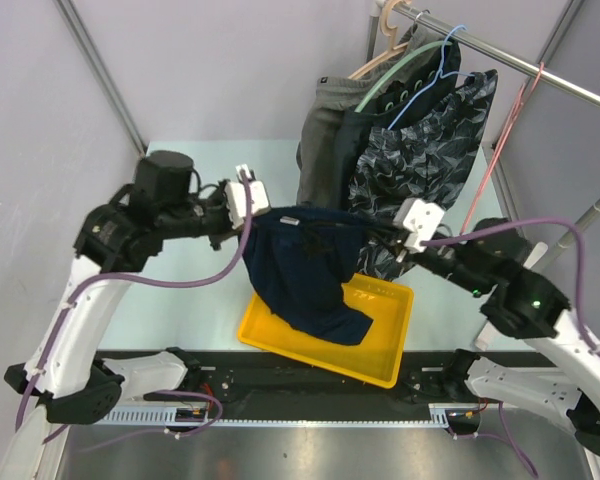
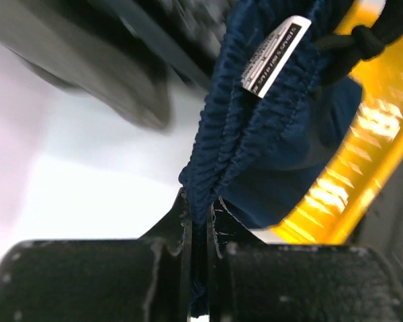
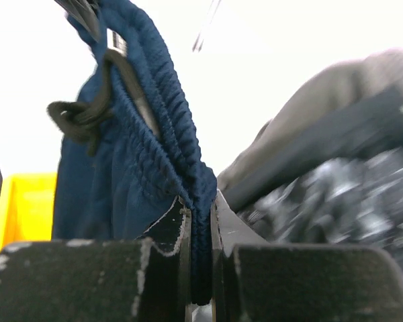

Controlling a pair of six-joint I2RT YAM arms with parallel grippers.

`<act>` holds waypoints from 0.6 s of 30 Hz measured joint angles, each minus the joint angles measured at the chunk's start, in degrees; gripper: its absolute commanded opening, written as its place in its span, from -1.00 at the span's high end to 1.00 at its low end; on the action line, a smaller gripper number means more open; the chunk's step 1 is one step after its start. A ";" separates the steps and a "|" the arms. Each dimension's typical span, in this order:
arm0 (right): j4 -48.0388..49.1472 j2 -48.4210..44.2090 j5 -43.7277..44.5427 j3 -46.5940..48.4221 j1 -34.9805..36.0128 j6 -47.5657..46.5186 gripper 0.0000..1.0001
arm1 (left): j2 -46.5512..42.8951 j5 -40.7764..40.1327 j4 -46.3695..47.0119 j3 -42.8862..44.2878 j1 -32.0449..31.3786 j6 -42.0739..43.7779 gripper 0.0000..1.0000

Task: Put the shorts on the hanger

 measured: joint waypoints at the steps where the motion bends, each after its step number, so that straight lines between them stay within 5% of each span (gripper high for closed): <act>1: -1.25 0.33 -0.35 3.02 0.00 -0.72 1.00 | 0.61 0.31 0.33 3.21 -0.04 -0.13 0.93; 10: -12.37 9.94 -2.47 29.66 -0.39 -6.23 1.00 | 9.14 4.96 -0.76 34.82 -0.31 -2.36 0.91; 18: -18.03 11.23 -3.65 35.23 -1.18 -6.78 1.00 | 7.61 7.63 -1.20 33.51 -1.05 -2.45 1.00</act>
